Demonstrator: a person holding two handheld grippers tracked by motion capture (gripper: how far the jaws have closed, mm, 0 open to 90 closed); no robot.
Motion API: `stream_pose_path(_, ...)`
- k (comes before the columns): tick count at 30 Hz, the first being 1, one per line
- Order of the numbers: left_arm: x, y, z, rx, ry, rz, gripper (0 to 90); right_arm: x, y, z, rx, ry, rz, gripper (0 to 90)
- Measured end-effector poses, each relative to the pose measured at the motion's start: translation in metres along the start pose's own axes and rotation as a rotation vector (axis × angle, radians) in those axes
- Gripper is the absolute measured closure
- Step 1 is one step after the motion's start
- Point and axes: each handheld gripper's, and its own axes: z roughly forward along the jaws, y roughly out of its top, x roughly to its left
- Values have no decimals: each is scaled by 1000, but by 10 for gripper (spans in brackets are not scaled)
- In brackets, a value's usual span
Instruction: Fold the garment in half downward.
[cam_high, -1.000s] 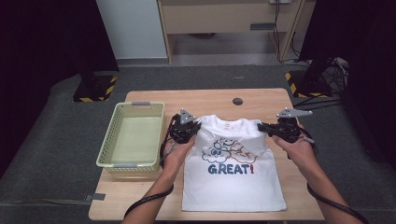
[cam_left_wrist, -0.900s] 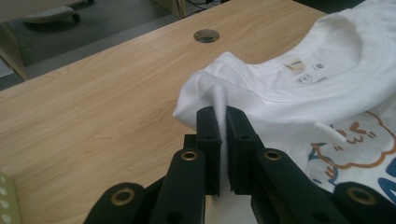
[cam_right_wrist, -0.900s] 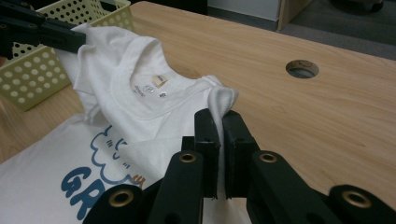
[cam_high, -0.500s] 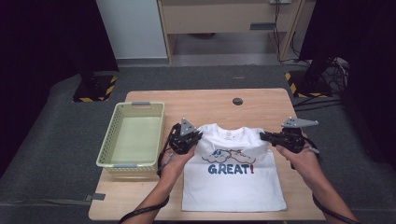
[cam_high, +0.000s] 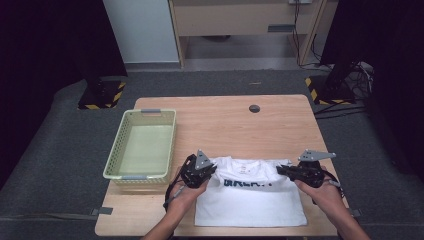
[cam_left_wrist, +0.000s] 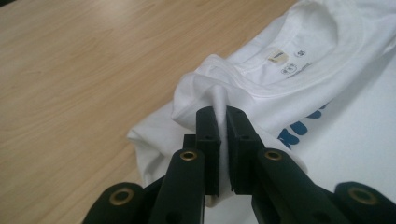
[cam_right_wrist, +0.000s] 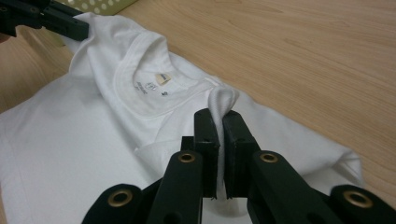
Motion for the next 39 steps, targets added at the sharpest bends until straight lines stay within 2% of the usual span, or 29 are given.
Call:
stream_pose_path(3,-3,-6,0,18,-13,0,851,0,-4,-1,1,-3,1,857)
stream_pose_path(7,-9,-17,6,73,-40,3,847,-1,-15,6,62,-8,4,851)
stream_pose_path(9,-14,-23,12,111,-47,20,841,-2,-22,13,111,-13,5,845)
stream_pose_path(10,-16,-25,14,134,-45,42,836,-2,-26,17,138,-20,-1,841)
stream_pose_path(13,-18,-28,21,147,-32,66,824,-2,-32,23,177,-43,-14,823)
stream_pose_path(17,-18,-26,27,128,1,70,801,-4,-32,27,174,-69,-27,802)
stream_pose_path(20,-16,-23,34,112,27,55,769,-9,-31,32,143,-115,-49,783)
stream_pose_path(24,-13,-22,40,83,61,88,728,-19,-30,36,97,-165,-39,733)
stream_pose_path(29,-12,-22,40,76,96,101,624,-20,-33,36,70,-167,-41,698)
stream_pose_path(33,-10,-22,41,71,110,84,542,-19,-33,36,75,-169,-47,667)
stream_pose_path(35,-9,-22,41,69,123,75,486,-18,-33,36,70,-163,-34,616)
stream_pose_path(37,-9,-22,40,75,124,71,450,-17,-32,35,77,-165,-41,567)
stream_pose_path(39,-9,-21,38,68,119,65,410,-16,-30,32,80,-176,-33,468)
